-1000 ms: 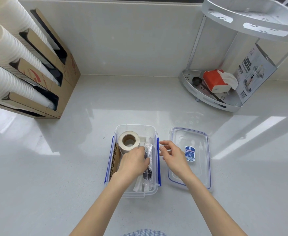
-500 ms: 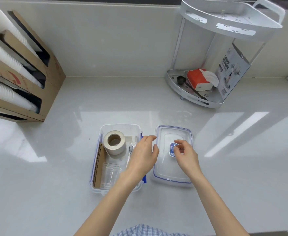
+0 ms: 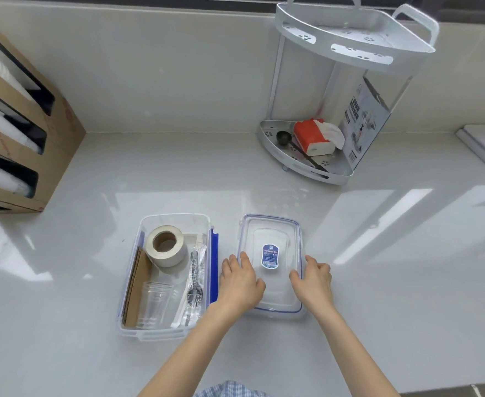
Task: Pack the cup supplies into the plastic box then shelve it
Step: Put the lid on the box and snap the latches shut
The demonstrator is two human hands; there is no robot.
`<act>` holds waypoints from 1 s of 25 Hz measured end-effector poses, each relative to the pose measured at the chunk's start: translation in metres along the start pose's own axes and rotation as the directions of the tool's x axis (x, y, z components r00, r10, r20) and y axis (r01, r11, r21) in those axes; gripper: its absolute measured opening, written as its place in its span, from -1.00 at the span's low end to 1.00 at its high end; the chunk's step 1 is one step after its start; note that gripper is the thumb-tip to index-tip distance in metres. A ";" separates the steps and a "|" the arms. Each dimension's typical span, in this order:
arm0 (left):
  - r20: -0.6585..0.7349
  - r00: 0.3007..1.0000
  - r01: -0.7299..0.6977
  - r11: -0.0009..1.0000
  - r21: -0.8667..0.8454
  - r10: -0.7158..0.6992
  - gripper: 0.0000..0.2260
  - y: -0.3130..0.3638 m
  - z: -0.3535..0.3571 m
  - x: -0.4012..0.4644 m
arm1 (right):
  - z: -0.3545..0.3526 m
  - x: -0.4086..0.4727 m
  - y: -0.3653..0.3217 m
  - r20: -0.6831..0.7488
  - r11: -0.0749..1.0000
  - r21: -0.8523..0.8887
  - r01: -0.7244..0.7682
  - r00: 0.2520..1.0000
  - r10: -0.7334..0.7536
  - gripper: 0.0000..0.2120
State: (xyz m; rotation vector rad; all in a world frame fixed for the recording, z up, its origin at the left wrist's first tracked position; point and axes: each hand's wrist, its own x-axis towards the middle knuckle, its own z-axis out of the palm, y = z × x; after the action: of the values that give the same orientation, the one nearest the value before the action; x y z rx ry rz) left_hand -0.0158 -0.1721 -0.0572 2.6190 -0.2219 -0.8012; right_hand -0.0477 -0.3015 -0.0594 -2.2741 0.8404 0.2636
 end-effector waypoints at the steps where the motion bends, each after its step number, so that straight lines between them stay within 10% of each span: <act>1: -0.005 1.000 -0.003 1.000 0.003 0.003 -0.41 0.001 0.000 0.000 | 0.000 0.001 0.001 0.000 1.000 -0.020 -0.003 1.000 0.003 -0.59; 8: 0.023 0.999 -0.049 0.999 -0.006 0.049 -0.43 0.001 -0.007 -0.009 | 0.001 -0.005 -0.003 -0.053 0.997 0.079 0.024 0.998 -0.020 -0.66; 25: -0.572 0.820 -0.248 0.909 -0.335 0.013 -0.60 -0.086 -0.079 -0.057 | 0.016 -0.060 -0.078 -0.071 0.890 0.350 0.291 0.956 -0.285 -0.67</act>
State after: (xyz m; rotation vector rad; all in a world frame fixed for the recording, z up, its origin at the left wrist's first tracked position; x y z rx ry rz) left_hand -0.0149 -0.0539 -0.0039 2.2875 -0.0620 0.0098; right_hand -0.0430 -0.2181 -0.0051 -2.0203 0.4977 -0.0451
